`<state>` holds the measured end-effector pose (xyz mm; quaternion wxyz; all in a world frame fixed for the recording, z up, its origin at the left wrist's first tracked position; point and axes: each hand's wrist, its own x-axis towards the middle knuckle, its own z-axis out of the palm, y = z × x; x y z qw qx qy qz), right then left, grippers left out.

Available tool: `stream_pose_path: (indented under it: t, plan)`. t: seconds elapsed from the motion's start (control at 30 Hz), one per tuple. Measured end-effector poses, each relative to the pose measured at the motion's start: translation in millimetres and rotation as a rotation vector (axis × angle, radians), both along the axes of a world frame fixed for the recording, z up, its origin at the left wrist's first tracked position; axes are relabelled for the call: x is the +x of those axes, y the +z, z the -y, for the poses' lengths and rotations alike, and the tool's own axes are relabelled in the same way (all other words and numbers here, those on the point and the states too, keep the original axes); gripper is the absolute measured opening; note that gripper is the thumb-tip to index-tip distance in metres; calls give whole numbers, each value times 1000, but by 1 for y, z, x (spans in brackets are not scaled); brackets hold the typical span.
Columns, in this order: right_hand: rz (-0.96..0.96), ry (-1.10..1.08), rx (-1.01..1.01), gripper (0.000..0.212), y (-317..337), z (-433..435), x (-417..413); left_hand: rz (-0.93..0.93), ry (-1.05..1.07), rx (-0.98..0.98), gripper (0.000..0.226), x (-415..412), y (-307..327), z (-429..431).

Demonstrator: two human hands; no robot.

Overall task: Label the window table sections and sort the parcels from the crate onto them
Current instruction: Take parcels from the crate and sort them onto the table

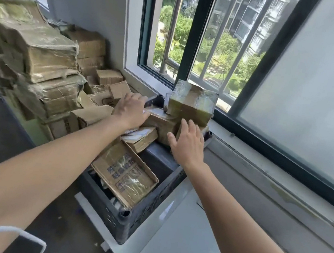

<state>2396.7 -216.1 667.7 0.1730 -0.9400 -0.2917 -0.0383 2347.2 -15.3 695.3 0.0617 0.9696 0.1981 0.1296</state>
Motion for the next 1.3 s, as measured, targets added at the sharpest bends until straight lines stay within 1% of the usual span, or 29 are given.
stream_pose_path:
  t: [0.13, 0.23, 0.3, 0.37, 0.5, 0.6, 0.67, 0.7, 0.8, 0.9, 0.93, 1.03, 1.1, 1.13, 1.2, 1.3]
  plan:
    - [-56, -131, 139, 71, 11, -14, 28, 44, 2, -267, 50, 27, 8, -7]
    - [-50, -245, 147, 67, 15, -9, 62, 70, -44, -351, 39, 58, 5, -1]
    - [-86, -314, 182, 67, 16, -5, 81, 105, -68, -426, 36, 79, 2, 5]
    - [-133, -364, 238, 68, 16, -5, 98, 119, -63, -514, 38, 96, 3, 8]
    - [-194, -375, 295, 73, 20, -7, 123, 82, -59, -708, 46, 122, 3, 11]
    - [-342, -439, 451, 75, 25, -11, 132, 80, -105, -845, 54, 132, 0, 11]
    - [-436, -471, 537, 71, 25, -15, 133, 115, -100, -894, 51, 135, -6, 12]
    - [-454, -489, 571, 69, 24, -16, 132, 138, -85, -909, 48, 135, -9, 14]
    - [-431, -544, 620, 63, 21, -16, 127, 199, -23, -971, 50, 131, -14, 13]
    - [-443, -523, 625, 55, 14, -9, 118, 219, 45, -1021, 57, 119, -18, 7]
    - [-461, -515, 638, 50, 10, -7, 115, 220, 47, -1041, 52, 116, -20, 6]
    - [-494, -540, 699, 41, 5, -2, 104, 258, 44, -1081, 25, 104, -25, 8]
    - [-486, -551, 744, 36, 4, 1, 99, 279, 76, -1144, 25, 95, -25, 13]
    - [-480, -560, 766, 38, 5, 2, 96, 288, 89, -1184, 29, 90, -25, 15]
    - [-488, -581, 817, 49, 9, 4, 87, 318, 110, -1262, 39, 81, -24, 18]
    - [-529, -596, 882, 67, 17, 8, 74, 352, 127, -1313, 54, 70, -19, 22]
